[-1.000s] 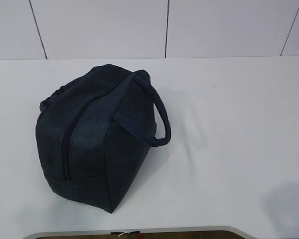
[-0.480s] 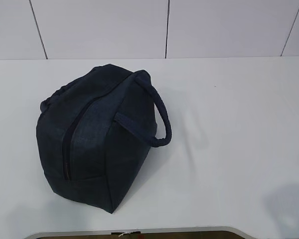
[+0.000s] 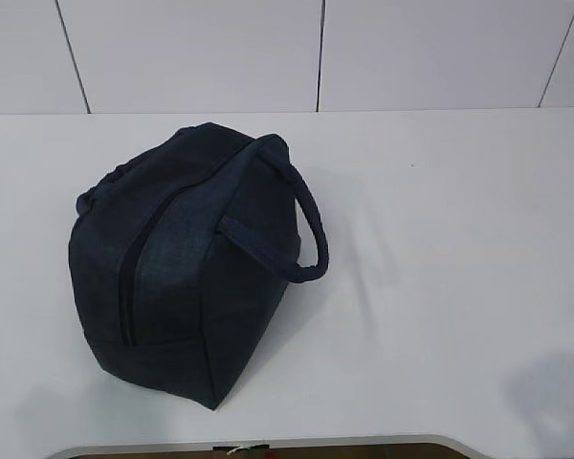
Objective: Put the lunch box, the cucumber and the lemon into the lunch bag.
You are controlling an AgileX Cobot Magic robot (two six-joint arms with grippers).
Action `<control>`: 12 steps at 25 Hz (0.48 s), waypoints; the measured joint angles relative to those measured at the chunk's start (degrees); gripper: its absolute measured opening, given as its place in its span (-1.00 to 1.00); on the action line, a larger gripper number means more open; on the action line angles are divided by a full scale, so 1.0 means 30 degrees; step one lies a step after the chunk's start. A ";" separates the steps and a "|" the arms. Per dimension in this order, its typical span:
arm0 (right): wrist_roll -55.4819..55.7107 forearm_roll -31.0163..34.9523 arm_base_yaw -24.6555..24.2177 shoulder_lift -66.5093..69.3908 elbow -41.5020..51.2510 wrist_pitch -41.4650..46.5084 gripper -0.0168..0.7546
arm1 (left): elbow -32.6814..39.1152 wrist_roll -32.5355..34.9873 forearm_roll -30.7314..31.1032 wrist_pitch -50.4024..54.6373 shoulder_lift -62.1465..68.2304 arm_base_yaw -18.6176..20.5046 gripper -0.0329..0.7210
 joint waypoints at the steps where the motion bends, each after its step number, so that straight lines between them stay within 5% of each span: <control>1: 0.0000 0.0000 0.0000 0.0000 0.0000 0.0000 0.15 | 0.0000 0.0000 0.0000 -0.0012 0.0000 0.0000 -0.27; 6: 0.0000 0.0000 -0.0442 0.0000 0.0000 0.0000 0.15 | 0.0000 0.0000 0.0042 -0.0012 0.0000 0.0216 -0.27; 12: 0.0000 0.0000 -0.3574 0.0000 0.0000 0.0000 0.15 | 0.0000 0.0000 0.0007 -0.0043 0.0000 0.1702 -0.27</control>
